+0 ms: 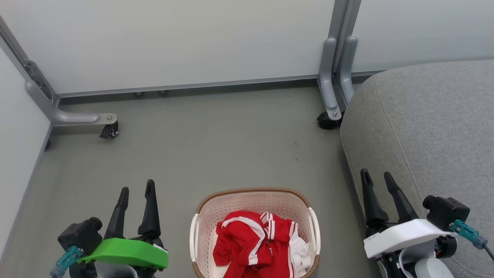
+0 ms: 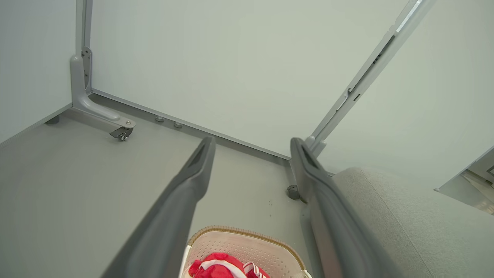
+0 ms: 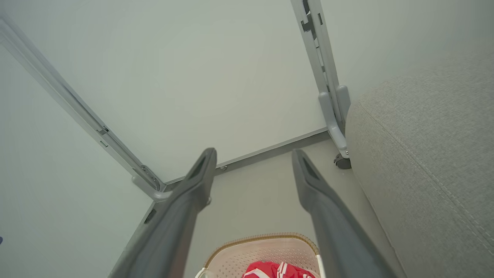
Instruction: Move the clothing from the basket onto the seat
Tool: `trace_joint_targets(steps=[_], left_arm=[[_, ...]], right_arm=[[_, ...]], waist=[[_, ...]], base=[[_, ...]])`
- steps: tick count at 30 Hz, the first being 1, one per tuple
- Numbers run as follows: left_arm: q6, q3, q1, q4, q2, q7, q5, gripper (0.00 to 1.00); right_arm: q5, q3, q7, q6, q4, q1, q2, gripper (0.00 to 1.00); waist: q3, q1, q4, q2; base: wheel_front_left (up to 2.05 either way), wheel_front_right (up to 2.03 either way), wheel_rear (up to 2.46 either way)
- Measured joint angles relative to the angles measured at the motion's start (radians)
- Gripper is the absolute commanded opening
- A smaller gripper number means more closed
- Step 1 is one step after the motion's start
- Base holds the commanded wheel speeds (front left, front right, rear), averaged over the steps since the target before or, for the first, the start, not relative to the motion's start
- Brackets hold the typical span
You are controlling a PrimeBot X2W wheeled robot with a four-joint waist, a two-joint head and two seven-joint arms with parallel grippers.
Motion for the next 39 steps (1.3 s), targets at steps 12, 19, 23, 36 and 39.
trace_joint_targets(steps=[12, 19, 23, 36, 39], left_arm=[[-0.015, -0.018, 0.007, -0.004, 0.001, -0.029, 0.085, 1.00], [-0.019, -0.029, 0.008, -0.010, 0.001, -0.043, 0.140, 1.00], [-0.019, -0.031, 0.009, -0.018, 0.001, -0.051, 0.174, 1.00], [-0.016, -0.044, 0.019, -0.029, 0.002, -0.075, 0.278, 1.00], [-0.015, -0.049, 0.021, -0.030, 0.002, -0.083, 0.307, 1.00]], right_arm=[[-0.106, 0.023, -0.029, 0.000, -0.002, 0.010, -0.006, 1.00], [-0.166, 0.033, -0.042, 0.000, -0.009, 0.012, -0.007, 1.00], [-0.198, 0.037, -0.050, 0.000, -0.014, 0.013, -0.007, 1.00], [-0.303, 0.050, -0.077, 0.000, -0.026, 0.025, -0.007, 1.00], [-0.323, 0.054, -0.082, 0.000, -0.029, 0.027, -0.007, 1.00]], waist=[[-0.003, 0.0000, 0.002, 0.0000], [-0.004, 0.0000, 0.003, 0.0000], [-0.003, 0.0000, 0.003, 0.0000], [-0.002, 0.0000, 0.002, 0.0000], [-0.002, 0.0000, 0.002, 0.0000]], base=[[0.00, 0.00, 0.00], [0.00, 0.00, 0.00], [0.00, 0.00, 0.00], [0.00, 0.00, 0.00], [0.00, 0.00, 0.00]])
